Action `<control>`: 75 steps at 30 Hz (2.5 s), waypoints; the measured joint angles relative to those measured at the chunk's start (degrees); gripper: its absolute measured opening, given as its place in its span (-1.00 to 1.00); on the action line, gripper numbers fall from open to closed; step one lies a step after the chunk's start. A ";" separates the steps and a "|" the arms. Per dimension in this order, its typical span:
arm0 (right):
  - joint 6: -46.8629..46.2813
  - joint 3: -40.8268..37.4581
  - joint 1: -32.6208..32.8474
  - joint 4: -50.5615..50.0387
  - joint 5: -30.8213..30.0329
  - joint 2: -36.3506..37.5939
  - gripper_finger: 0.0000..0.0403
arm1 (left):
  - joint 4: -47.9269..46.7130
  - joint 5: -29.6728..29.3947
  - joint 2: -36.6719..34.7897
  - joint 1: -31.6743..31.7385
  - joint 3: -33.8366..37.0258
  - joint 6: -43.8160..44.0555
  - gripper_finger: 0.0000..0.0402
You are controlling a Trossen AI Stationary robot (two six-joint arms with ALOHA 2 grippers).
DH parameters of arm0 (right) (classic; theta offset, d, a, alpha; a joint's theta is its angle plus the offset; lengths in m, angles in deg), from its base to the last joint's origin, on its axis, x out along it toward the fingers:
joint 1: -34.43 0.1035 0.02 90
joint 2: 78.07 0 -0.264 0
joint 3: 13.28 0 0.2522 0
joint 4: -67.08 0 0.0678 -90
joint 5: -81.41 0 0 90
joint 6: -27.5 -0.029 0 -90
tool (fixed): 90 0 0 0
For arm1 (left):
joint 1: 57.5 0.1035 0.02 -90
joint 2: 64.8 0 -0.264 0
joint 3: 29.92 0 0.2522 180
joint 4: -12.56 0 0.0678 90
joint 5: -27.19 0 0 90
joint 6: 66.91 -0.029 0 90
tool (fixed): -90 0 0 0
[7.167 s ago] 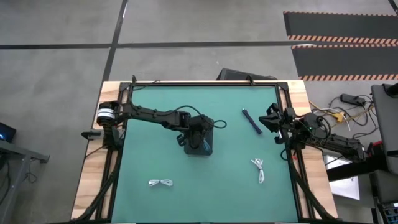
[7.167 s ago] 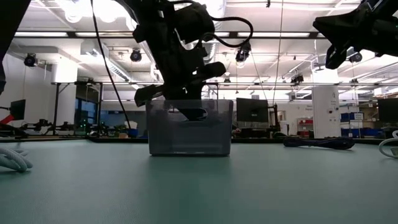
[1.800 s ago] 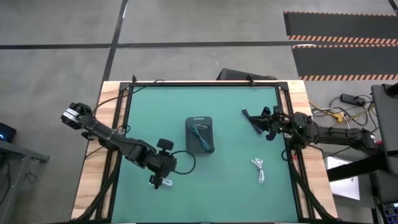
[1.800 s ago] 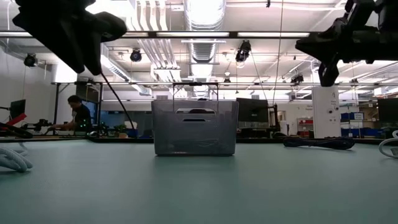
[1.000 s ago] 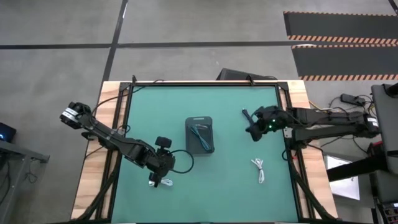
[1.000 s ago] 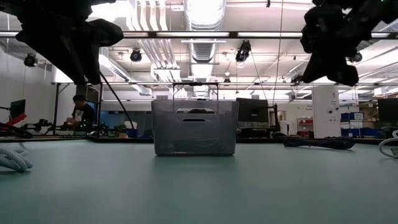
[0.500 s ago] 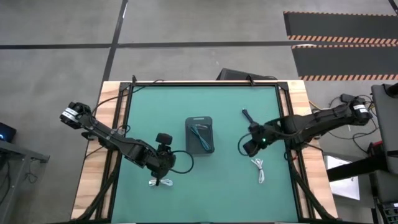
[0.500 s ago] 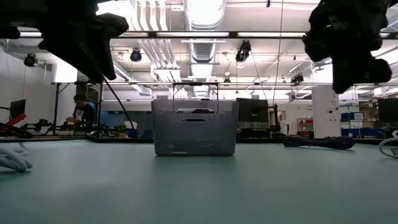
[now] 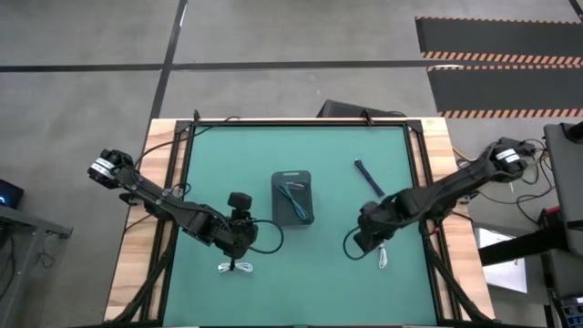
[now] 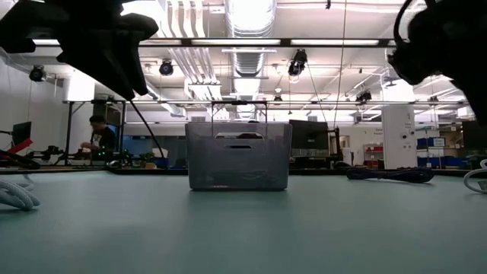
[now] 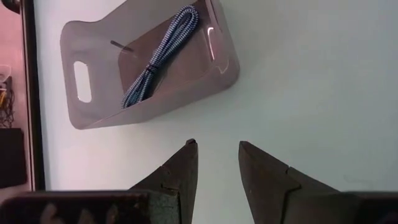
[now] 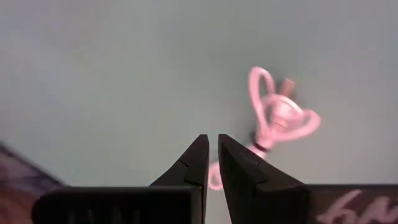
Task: Pick and place USB-C Cables
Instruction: Put the right white charger cable into the black bin
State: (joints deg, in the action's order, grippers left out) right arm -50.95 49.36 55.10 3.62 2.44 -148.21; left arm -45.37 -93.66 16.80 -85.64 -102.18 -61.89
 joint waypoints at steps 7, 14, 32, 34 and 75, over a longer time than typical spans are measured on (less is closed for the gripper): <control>-3.33 4.04 2.73 -9.86 0.11 -4.56 -0.87 | -0.13 -1.21 -0.02 0.00 0.00 0.09 -0.50; -4.14 4.34 4.95 -9.50 0.10 -6.90 -0.86 | -0.21 -1.21 -0.02 0.00 0.00 0.11 -0.50; -5.67 4.32 5.60 -7.86 0.99 -10.77 -0.03 | -0.31 -1.21 -0.02 -0.02 0.02 0.24 -0.50; -5.66 4.32 5.60 -7.82 0.97 -11.34 0.03 | -0.33 -1.19 -0.02 -0.02 0.02 0.24 -0.50; -5.57 1.34 5.73 -2.09 -4.64 -19.20 -0.87 | -1.33 -12.99 -17.05 -0.42 3.19 0.68 -0.50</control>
State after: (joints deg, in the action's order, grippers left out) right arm -56.53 50.70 60.83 1.53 -2.19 -167.41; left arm -46.70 -106.65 -0.25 -86.06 -98.99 -61.22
